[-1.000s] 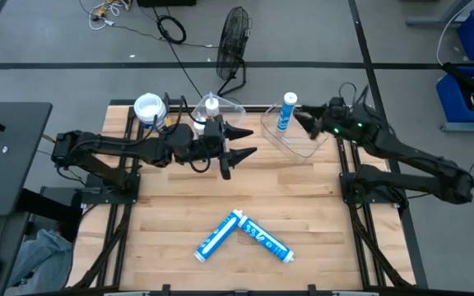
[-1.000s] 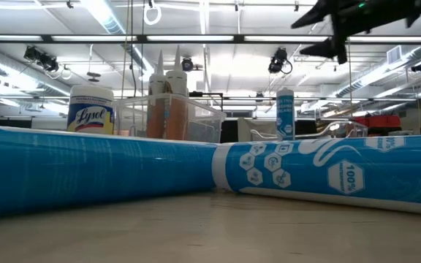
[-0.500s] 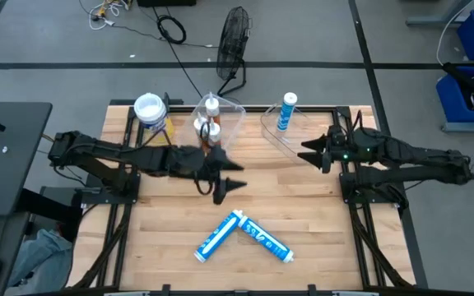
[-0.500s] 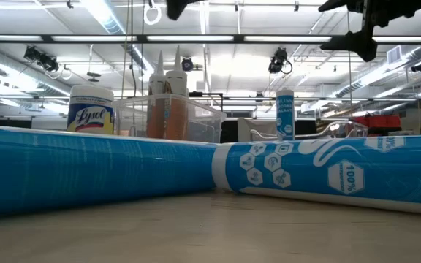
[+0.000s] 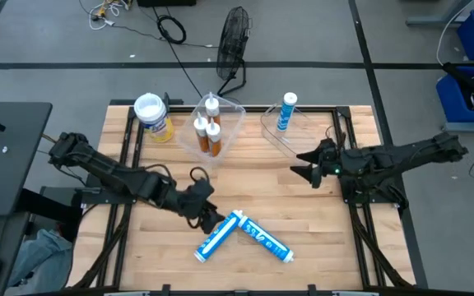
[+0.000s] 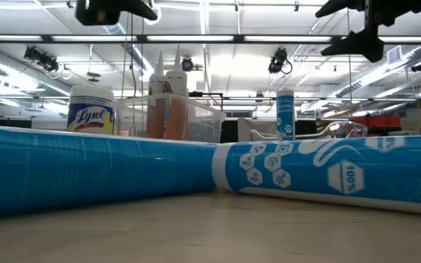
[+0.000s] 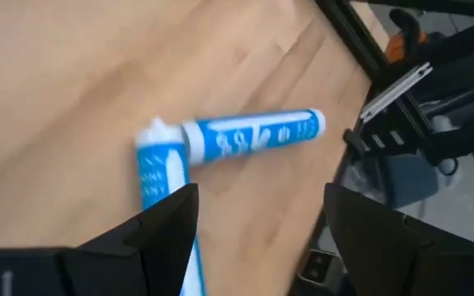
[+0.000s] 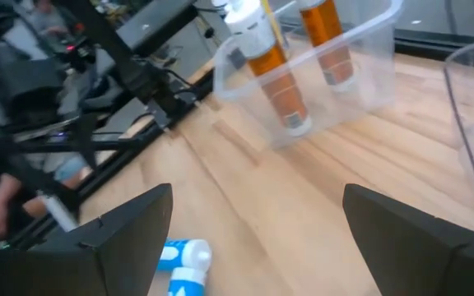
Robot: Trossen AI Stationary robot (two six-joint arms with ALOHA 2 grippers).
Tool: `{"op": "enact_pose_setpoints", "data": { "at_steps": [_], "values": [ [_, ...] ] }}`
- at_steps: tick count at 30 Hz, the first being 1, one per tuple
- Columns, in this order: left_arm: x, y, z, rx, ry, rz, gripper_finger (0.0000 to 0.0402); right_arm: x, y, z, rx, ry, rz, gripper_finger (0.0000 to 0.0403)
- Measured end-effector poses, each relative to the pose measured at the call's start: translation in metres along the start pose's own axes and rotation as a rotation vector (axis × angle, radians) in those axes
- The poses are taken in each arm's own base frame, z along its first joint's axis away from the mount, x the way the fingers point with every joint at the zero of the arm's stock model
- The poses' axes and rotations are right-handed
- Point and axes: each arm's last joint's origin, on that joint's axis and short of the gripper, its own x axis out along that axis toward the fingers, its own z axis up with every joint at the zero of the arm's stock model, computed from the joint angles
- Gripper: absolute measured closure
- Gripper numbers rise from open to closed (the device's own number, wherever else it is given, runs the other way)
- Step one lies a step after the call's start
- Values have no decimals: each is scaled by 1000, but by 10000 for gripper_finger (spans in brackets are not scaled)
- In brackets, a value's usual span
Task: Pick & place silicon tubes, Sealant and Lysol wipes
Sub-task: Put the left blue sealant into the right transparent bin
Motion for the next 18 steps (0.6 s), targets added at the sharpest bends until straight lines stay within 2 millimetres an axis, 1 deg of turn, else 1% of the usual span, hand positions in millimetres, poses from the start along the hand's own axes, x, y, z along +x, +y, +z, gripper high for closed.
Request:
{"op": "enact_pose_setpoints", "data": {
  "at_steps": [5, 11, 15, 18],
  "values": [
    [12, -4, -23, -100, 77, 29, 133, 10, 12, -14, -5, 0, -37, 44],
    [40, 1, -52, -165, 189, 139, 133, 22, 27, -29, -26, 19, -14, 44],
    [58, 9, -62, -216, 255, 214, 133, 31, 35, -35, -23, 18, 12, 44],
    [68, 13, -66, -248, 270, 248, 133, 36, 38, -39, -25, 21, 12, 44]
  ]
}}
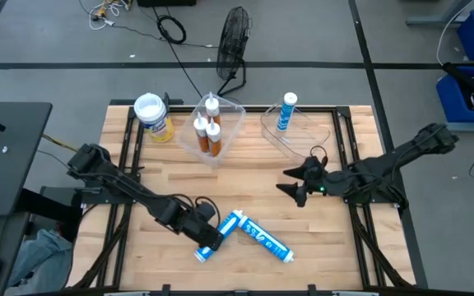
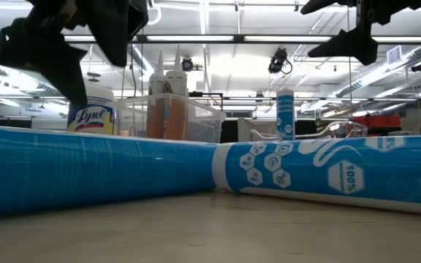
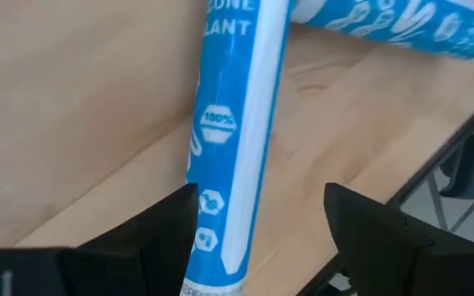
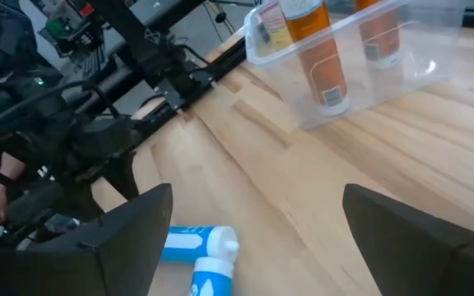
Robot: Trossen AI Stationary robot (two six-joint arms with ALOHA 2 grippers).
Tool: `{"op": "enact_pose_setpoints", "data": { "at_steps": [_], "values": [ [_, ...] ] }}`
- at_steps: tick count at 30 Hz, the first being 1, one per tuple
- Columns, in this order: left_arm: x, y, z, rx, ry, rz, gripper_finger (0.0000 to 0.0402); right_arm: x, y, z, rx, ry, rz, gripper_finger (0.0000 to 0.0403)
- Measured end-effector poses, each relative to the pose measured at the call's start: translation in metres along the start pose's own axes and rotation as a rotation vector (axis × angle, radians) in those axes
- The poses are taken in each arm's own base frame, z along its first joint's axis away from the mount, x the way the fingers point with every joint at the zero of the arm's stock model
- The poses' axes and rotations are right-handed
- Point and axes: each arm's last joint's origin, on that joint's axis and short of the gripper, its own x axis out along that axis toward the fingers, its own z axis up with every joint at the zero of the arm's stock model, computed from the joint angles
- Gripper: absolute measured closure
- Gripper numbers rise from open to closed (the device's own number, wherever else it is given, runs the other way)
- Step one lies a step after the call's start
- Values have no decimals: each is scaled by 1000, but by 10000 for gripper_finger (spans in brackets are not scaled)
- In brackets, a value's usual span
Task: Pick & place silicon tubes, Sealant and Lysol wipes
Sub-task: Put the left blue sealant into the right transparent bin
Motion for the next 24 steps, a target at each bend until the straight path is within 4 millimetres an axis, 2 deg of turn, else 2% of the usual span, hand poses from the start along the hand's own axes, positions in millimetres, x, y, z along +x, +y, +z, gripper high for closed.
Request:
{"op": "enact_pose_setpoints", "data": {
  "at_steps": [5, 18, 24],
  "values": [
    [8, 1, -2, 2, 25, 22, 133, 6, 2, -4, -4, 10, 0, 44],
    [10, 1, 0, 78, 98, 10, 132, 7, 3, -4, -6, 8, 2, 44],
    [11, 1, 7, 79, 89, 0, 95, 7, 3, -4, -7, 2, -4, 44]
  ]
}}
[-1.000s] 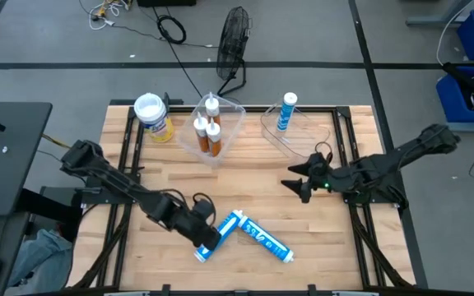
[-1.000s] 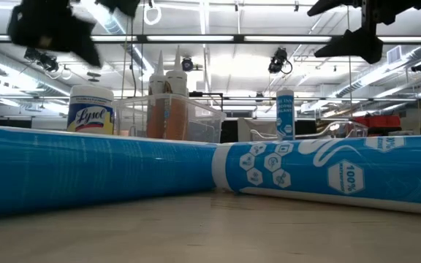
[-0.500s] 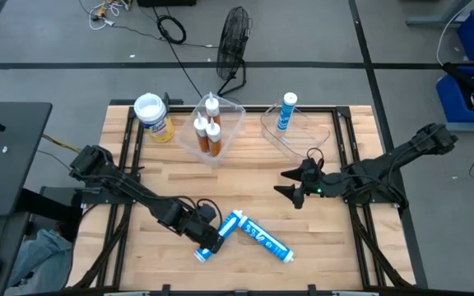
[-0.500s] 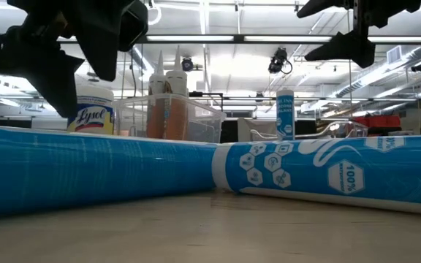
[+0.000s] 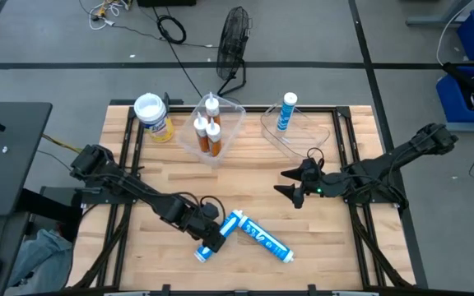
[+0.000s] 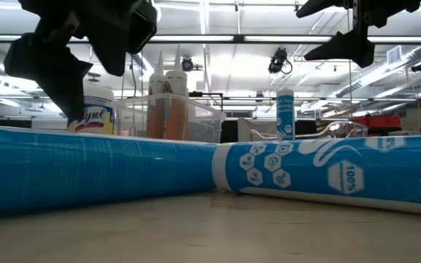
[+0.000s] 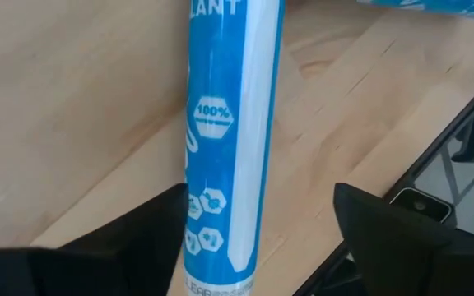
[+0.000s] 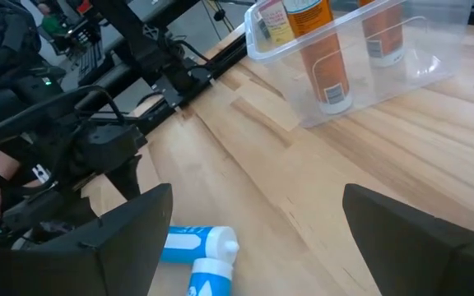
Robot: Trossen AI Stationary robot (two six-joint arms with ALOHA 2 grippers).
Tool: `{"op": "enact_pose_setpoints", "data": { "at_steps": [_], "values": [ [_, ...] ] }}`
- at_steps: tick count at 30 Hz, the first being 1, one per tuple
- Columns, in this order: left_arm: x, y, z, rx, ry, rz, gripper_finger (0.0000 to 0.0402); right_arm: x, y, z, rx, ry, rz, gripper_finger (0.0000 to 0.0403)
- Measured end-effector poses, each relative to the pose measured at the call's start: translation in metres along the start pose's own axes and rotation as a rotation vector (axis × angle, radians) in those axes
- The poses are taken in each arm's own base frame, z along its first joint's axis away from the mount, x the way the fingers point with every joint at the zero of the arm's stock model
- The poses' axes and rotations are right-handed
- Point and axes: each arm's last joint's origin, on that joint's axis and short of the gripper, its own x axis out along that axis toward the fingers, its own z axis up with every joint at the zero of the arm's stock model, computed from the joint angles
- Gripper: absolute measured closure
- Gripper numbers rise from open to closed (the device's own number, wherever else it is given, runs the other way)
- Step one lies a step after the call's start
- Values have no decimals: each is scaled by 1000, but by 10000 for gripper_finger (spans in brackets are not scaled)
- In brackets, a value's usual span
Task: Pick & place silicon tubes, Sealant and Lysol wipes
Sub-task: Put the left blue sealant into the right transparent bin
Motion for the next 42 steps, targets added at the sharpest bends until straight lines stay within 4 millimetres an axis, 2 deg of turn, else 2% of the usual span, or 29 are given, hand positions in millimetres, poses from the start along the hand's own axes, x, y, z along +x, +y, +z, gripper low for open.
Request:
{"op": "enact_pose_setpoints", "data": {
  "at_steps": [4, 8, 17, 26, 29, 34, 42],
  "values": [
    [1, -2, 1, 23, 1, -24, 47, 0, 0, 0, 0, 0, 0, 44],
    [13, -3, -3, 42, 25, -20, 13, 0, 0, 0, -10, 0, 0, 44],
    [44, 6, -7, 43, 65, 71, 16, 0, 1, 1, -7, -9, 7, 44],
    [60, 11, -15, 59, 147, 112, 56, 1, 0, 2, -6, -15, 6, 44],
    [61, 12, -15, 59, 151, 121, 92, 1, 0, 2, -10, -14, 5, 44],
    [60, 13, -14, 62, 159, 118, 178, 1, 0, 2, -11, -23, -4, 44],
    [59, 8, -13, 83, 158, 83, 182, 1, -1, 3, -9, -28, -11, 44]
  ]
}}
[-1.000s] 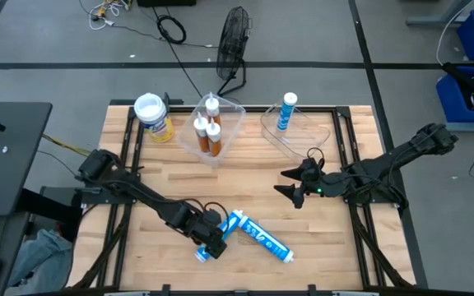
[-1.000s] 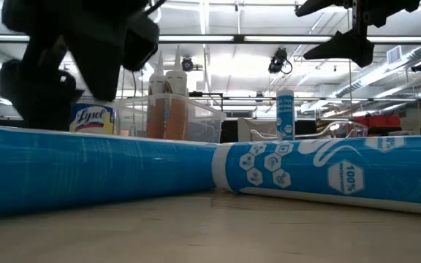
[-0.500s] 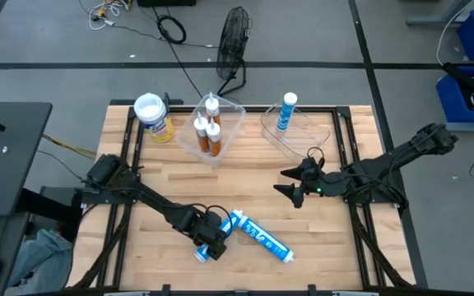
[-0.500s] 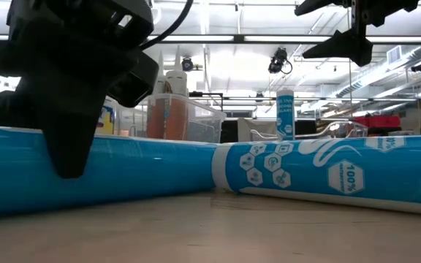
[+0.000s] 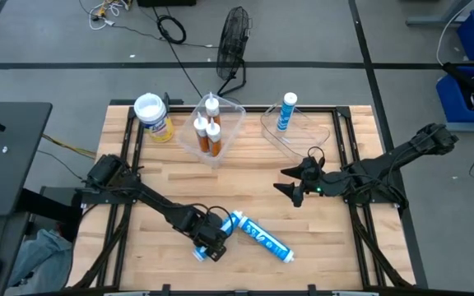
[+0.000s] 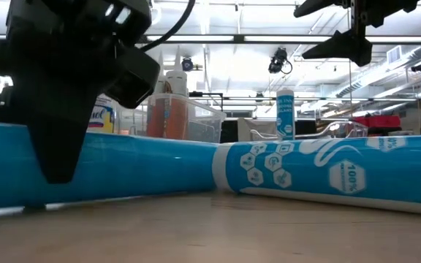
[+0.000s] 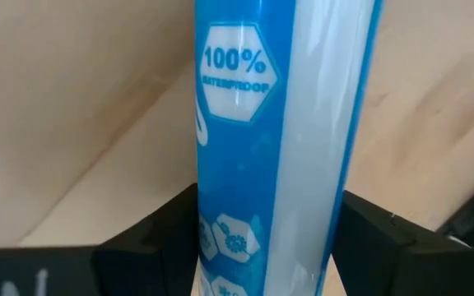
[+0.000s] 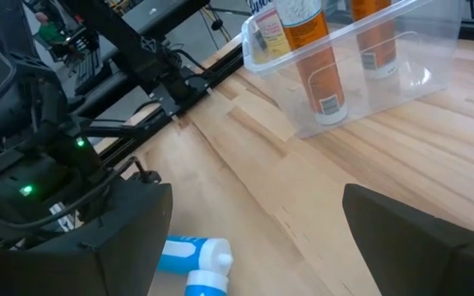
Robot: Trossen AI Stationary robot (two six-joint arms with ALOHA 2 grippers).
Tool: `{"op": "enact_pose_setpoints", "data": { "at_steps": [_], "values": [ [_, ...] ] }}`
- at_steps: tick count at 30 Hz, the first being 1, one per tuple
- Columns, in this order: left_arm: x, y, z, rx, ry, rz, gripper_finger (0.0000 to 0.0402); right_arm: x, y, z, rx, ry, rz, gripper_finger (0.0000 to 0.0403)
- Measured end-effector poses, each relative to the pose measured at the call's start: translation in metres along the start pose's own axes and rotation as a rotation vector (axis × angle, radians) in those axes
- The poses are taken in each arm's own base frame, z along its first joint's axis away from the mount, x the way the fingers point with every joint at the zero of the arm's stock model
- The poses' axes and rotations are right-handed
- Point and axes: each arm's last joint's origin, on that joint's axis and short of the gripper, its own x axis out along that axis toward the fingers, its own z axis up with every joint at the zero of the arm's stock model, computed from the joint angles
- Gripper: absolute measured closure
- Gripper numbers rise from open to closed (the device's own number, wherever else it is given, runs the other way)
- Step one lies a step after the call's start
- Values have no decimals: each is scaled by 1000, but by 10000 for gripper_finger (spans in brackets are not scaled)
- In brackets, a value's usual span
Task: Pick & place silicon tubes, Sealant and Lysol wipes
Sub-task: Put the left blue sealant into the right transparent bin
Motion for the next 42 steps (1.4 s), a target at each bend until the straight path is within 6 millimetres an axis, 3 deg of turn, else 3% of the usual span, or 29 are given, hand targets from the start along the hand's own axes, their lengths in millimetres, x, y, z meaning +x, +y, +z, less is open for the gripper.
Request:
{"op": "enact_pose_setpoints", "data": {
  "at_steps": [6, 19, 28, 36, 42],
  "values": [
    [-21, -18, 7, 46, -99, -48, 182, 0, 0, 0, -44, -5, -5, 44],
    [-72, -34, 41, 168, -244, 100, 182, -1, -2, 3, -49, -32, -23, 44],
    [-130, -49, 64, 239, -460, 247, 182, -21, -4, 20, -21, -93, 31, 44],
    [-189, -71, 79, 277, -777, 258, 182, -46, -8, 42, -2, -214, 107, 44],
    [-218, -82, 89, 317, -928, 250, 182, -57, -1, 58, -46, -351, 184, 44]
  ]
}}
